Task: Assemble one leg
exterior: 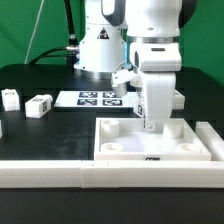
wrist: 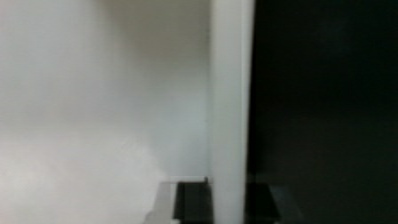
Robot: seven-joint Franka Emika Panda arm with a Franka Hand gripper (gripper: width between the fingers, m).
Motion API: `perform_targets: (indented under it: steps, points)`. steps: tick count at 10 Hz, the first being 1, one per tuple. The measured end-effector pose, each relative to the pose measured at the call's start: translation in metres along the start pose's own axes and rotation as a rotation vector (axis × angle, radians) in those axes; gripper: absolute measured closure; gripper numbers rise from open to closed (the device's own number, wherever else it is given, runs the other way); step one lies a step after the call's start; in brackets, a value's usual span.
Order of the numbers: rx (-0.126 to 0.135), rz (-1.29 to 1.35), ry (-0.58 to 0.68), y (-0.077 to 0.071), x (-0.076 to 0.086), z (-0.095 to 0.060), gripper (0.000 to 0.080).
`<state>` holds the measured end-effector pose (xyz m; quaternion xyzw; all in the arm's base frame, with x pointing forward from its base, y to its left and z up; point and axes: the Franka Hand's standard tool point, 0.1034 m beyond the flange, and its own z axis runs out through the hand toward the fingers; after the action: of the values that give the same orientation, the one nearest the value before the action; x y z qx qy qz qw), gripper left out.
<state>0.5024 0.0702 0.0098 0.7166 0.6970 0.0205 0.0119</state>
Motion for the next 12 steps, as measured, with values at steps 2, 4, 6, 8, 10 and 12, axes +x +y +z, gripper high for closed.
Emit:
perform_targets:
  steps: [2,4,6,8,10,12]
  points:
    - [0.013,0.01,-0.003,-0.0004,0.0107,-0.0004,0.0741]
    - [0.022,0.001,-0.005,-0.0011,0.0144,-0.0005,0.0741]
    - [0.024,0.004,-0.005,-0.0018,0.0131,0.0004,0.0741]
    - [0.024,0.004,-0.005,-0.0018,0.013,0.0004,0.0741]
    - [0.024,0.004,-0.006,-0.0018,0.0129,0.0004,0.0529]
    - [0.024,0.004,-0.006,-0.0018,0.0128,0.0004,0.0212]
